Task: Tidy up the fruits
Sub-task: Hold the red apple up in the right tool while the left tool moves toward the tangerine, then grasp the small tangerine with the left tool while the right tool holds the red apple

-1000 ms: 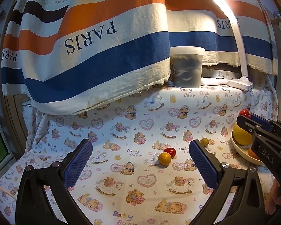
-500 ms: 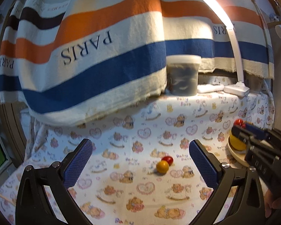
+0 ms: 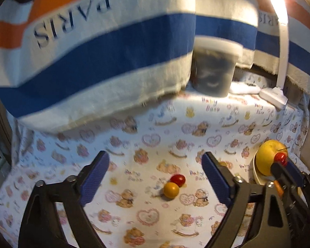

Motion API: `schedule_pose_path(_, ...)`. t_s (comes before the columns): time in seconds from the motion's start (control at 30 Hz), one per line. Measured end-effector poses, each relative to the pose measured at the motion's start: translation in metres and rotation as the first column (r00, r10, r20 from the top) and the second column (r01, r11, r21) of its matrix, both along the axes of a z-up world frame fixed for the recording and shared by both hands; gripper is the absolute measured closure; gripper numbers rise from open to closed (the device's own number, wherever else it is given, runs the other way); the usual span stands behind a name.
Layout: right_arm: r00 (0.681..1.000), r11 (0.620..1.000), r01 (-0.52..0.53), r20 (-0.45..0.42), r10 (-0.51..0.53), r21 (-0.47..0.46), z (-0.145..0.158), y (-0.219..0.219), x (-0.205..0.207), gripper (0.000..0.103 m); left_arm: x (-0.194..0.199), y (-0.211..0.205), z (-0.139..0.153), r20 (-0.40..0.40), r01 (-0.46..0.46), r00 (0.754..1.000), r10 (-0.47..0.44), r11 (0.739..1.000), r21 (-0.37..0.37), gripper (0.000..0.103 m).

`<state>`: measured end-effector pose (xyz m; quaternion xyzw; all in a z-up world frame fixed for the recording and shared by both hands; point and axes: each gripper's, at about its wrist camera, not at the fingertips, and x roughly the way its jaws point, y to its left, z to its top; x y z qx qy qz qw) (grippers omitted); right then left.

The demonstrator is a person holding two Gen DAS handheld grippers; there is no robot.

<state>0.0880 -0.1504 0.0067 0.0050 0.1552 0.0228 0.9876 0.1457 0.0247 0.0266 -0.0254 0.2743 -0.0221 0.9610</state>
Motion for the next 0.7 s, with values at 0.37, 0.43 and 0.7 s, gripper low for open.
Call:
schedule_pose_path(0.37, 0.998, 0.998, 0.055, -0.028, -0.054, 0.03, -0.001, -0.015, 0.01, 0.076, 0.04, -0.01, -0.057, -0.253, 0.039, 0.965, -0.066, 0.993, -0.108, 0.074)
schedule_pose_path(0.43, 0.999, 0.999, 0.042, -0.012, -0.042, 0.0, 0.0, -0.009, 0.007, 0.076, 0.041, -0.01, -0.062, -0.264, 0.037, 0.962, -0.064, 0.994, -0.108, 0.074)
schedule_pose_path(0.7, 1.0, 0.999, 0.028, 0.005, -0.028, -0.041, 0.001, 0.0, 0.004, 0.076, 0.041, -0.011, -0.069, -0.29, 0.073, 0.951, -0.108, 0.989, -0.129, 0.073)
